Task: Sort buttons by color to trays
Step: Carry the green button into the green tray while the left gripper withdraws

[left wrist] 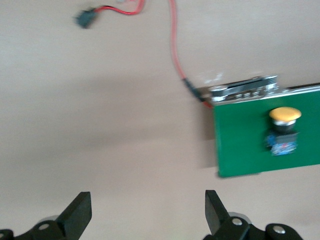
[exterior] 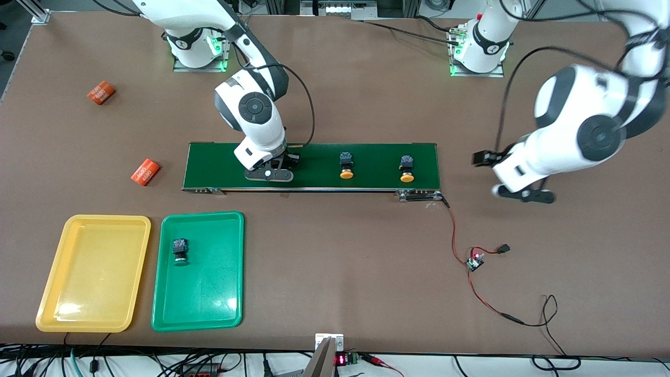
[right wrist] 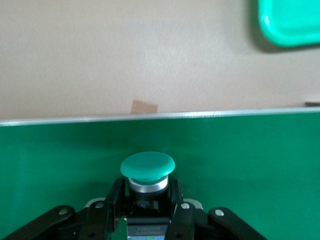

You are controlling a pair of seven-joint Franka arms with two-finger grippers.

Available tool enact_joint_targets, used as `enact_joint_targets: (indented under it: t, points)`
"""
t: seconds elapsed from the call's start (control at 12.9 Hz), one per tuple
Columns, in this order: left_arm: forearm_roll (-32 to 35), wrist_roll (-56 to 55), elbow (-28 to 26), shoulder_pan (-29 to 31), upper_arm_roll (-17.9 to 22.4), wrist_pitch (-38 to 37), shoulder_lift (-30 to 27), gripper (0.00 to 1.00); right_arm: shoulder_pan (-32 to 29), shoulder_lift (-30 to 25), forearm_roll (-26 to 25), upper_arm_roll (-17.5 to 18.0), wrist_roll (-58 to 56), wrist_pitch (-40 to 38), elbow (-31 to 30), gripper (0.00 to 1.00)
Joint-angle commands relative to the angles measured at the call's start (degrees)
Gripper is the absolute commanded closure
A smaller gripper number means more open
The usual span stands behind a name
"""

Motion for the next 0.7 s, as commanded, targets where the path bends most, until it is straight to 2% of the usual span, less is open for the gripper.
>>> enact_joint_targets:
  t: [0.0, 0.15, 0.31, 0.46, 0.62]
  points:
    - [3.25, 4.17, -0.66, -4.85, 6.51, -4.11, -9.16, 0.00, -2.91, -2.44, -0.72, -0.05, -4.32, -6.97, 4.81, 1.00]
    - [1.94, 7.78, 1.00, -5.14, 9.87, -6.31, -12.78, 0.00, -4.84, -2.18, -0.19, -1.88, -12.92, -14.36, 11.06, 1.00]
    - [-3.93, 6.83, 1.63, -5.23, 12.69, -5.27, -14.63, 0.00, -6.95, -1.22, 0.43, -5.31, -21.01, -14.74, 13.62, 1.00]
    - [-2.99, 6.91, 1.98, -5.75, 12.96, -1.41, -14.73, 0.00, -9.93, 1.85, 1.04, -6.38, -25.95, -13.69, 15.81, 1.00]
    - [-2.99, 6.65, 2.16, -5.67, 12.18, -2.36, -14.64, 0.00, -11.87, 7.55, 1.75, -7.16, -29.38, -10.71, 20.55, 0.99]
